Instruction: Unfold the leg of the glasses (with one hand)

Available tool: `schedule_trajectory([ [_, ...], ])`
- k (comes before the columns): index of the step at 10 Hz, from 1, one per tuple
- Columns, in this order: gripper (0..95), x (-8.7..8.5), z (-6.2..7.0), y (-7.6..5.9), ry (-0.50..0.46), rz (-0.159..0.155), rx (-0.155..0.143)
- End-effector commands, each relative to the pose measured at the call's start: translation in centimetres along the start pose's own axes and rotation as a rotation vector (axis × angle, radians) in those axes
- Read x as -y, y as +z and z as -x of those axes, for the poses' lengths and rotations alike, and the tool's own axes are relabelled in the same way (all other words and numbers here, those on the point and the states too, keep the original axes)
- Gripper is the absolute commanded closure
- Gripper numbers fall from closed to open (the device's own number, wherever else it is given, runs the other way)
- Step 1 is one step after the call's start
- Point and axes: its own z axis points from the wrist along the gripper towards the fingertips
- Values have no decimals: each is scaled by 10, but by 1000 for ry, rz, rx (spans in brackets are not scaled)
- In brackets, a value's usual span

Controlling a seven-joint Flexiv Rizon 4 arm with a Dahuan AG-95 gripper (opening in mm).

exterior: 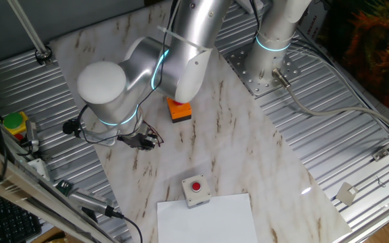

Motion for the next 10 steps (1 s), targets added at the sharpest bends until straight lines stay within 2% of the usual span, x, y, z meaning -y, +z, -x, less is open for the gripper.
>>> schedule_trajectory([
  [1, 760, -2, -1, 2, -2, -5, 1],
  [5, 760, -16, -9, 20, 5, -17, -2],
  [7, 760, -19, -10, 23, -2, -22, -19],
  [10, 760, -19, -15, 28, -13, -24, -20],
])
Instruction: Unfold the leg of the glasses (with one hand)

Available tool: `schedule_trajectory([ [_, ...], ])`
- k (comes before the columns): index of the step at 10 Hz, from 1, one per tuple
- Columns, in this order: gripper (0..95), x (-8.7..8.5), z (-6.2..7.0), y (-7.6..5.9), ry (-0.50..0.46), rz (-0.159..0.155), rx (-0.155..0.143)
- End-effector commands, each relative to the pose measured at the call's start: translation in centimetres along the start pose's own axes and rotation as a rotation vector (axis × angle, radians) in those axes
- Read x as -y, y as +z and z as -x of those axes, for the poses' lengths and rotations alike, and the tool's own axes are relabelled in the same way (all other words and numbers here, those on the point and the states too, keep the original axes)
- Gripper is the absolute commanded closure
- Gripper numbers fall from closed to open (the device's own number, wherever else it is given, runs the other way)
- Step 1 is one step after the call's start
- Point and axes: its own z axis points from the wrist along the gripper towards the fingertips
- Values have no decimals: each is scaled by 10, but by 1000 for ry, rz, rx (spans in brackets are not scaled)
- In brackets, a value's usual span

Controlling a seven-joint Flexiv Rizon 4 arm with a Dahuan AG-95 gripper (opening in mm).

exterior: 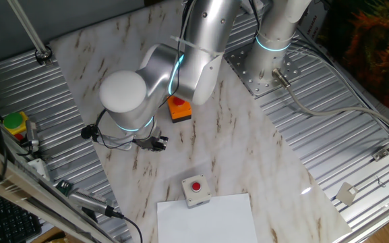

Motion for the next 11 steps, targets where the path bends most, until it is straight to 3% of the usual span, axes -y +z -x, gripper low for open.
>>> schedule_trajectory([
  [1, 760, -1, -3, 1, -1, -3, 2],
  [11, 760, -8, -9, 11, -18, -12, -18],
])
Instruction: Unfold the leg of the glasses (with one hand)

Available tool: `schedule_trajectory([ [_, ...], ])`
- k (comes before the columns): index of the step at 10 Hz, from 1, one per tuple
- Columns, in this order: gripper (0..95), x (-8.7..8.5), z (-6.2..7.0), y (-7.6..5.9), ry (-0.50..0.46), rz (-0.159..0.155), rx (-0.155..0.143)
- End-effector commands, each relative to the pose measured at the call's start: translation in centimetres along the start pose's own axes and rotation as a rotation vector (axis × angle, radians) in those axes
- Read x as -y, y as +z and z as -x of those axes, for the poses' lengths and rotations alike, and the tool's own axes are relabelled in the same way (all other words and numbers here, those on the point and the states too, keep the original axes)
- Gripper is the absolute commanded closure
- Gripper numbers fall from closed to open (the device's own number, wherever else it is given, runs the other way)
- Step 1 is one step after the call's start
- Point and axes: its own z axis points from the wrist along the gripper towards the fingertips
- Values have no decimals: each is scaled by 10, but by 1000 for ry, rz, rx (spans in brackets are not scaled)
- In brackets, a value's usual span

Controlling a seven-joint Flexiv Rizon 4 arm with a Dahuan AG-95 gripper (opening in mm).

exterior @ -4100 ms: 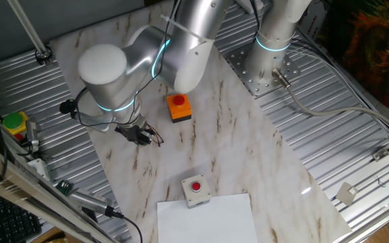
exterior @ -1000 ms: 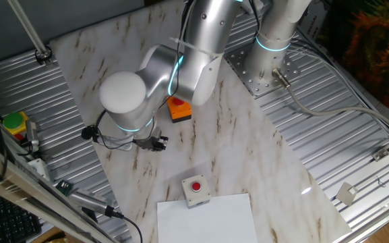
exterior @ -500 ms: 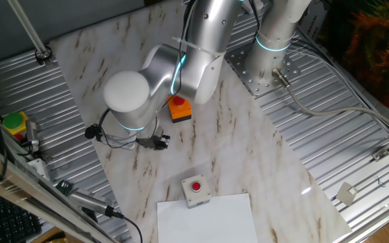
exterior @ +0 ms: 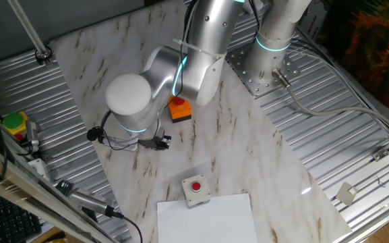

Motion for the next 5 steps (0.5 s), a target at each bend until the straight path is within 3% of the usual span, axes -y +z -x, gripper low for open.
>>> schedule_trajectory([
  [1, 760, -2, 0, 2, -2, -3, -5],
  [5, 760, -7, 0, 7, -3, -13, -21],
])
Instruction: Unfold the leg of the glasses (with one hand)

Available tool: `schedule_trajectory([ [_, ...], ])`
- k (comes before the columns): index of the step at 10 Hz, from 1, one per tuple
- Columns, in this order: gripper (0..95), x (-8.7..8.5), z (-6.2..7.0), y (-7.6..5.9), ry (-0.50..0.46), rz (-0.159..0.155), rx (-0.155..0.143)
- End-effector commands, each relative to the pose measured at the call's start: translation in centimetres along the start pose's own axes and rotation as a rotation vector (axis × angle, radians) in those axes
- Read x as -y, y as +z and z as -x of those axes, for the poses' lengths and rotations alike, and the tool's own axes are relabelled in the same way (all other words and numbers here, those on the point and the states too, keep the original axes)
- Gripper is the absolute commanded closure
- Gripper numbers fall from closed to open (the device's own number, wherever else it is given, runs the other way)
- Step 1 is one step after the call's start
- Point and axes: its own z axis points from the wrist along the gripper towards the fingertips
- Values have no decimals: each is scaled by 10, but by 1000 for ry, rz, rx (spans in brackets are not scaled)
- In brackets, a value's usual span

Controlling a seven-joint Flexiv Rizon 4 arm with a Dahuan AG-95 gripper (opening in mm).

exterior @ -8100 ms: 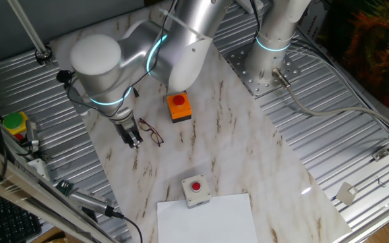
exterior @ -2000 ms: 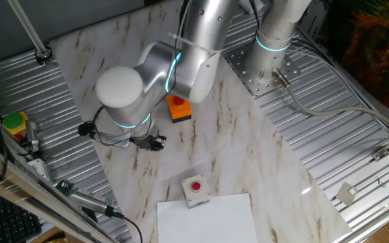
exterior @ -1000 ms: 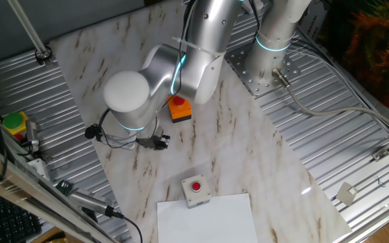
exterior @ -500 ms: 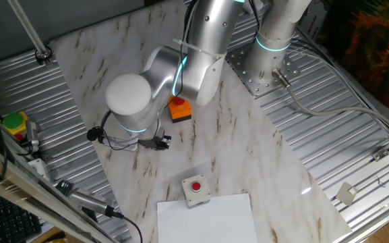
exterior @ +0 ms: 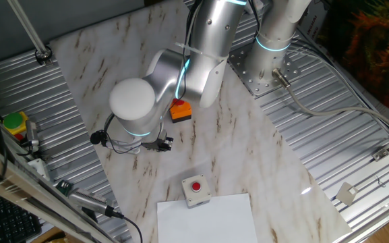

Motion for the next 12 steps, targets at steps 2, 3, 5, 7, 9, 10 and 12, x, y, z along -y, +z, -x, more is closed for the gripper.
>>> schedule_trajectory([
  [2, 760, -1, -3, 1, -5, -5, -3],
  [3, 760, -1, -3, 1, -5, -5, -5],
  [5, 760, -1, -4, 3, -6, -9, -8],
  [7, 760, -1, -5, 3, -6, -10, -8],
  [9, 760, -1, -6, 4, -12, -15, -15],
  [10, 760, -1, -6, 4, -15, -17, -16],
  [12, 760, -2, -6, 5, -16, -19, -16],
])
